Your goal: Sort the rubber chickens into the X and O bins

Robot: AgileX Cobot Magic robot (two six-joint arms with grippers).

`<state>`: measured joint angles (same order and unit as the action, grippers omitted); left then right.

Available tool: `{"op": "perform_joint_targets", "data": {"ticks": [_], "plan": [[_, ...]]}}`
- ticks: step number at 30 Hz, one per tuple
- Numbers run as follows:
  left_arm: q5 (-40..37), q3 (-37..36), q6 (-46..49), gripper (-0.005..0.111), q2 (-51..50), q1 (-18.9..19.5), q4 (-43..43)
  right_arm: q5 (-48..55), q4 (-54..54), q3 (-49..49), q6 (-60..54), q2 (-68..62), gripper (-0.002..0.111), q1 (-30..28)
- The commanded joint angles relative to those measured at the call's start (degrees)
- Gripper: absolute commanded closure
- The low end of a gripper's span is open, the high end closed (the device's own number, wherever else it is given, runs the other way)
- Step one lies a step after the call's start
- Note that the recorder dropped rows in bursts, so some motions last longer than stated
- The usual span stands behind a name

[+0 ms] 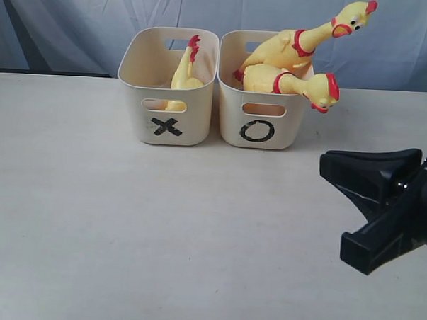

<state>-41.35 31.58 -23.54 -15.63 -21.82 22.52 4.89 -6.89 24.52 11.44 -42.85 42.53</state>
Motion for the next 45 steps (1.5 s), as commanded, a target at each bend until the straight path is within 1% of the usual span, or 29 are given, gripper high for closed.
{"op": "perform_joint_targets", "data": {"ticks": [1,3,6,10,13,16,18,27,30,36,45], "plan": [[0.47,-0.27,0.06,0.107,3.01,4.38,-0.5,-0.3,0.15,-0.14,0.11,0.98,0.107,-0.16],[0.47,-0.27,0.06,0.107,5.09,7.45,-0.5,-0.3,0.15,-0.14,0.11,2.04,0.107,-0.51],[0.47,-0.27,0.06,0.107,7.88,12.85,-0.4,-0.3,0.15,-0.14,0.11,5.01,0.107,-3.47],[0.47,-0.27,0.06,0.107,11.47,17.95,0.06,-0.3,0.15,-0.14,0.11,9.62,0.107,-10.64],[0.47,-0.27,0.06,0.107,13.96,19.98,0.14,-0.3,0.15,-0.14,0.11,13.42,0.107,-16.43],[0.47,-0.27,0.06,0.107,15.63,20.76,0.31,-0.3,0.15,-0.14,0.11,17.95,0.107,-20.97],[0.47,-0.27,0.06,0.107,15.63,20.76,0.31,-0.3,0.15,-0.14,0.11,20.83,0.107,-22.1],[0.47,-0.27,0.06,0.107,15.63,20.76,0.45,-0.3,0.15,-0.14,0.11,33.89,0.107,-22.52],[0.47,-0.27,0.06,0.107,15.63,20.76,0.45,-0.3,0.15,-0.14,0.11,35.68,0.107,-23.67],[0.47,-0.27,0.06,0.107,15.63,20.76,0.45,-0.3,0.15,-0.14,0.11,37.76,0.107,-29.26],[0.47,-0.27,0.06,0.107,15.63,22.28,0.6,-0.3,0.15,-0.14,0.11,42.76,0.107,-35.66]]}}
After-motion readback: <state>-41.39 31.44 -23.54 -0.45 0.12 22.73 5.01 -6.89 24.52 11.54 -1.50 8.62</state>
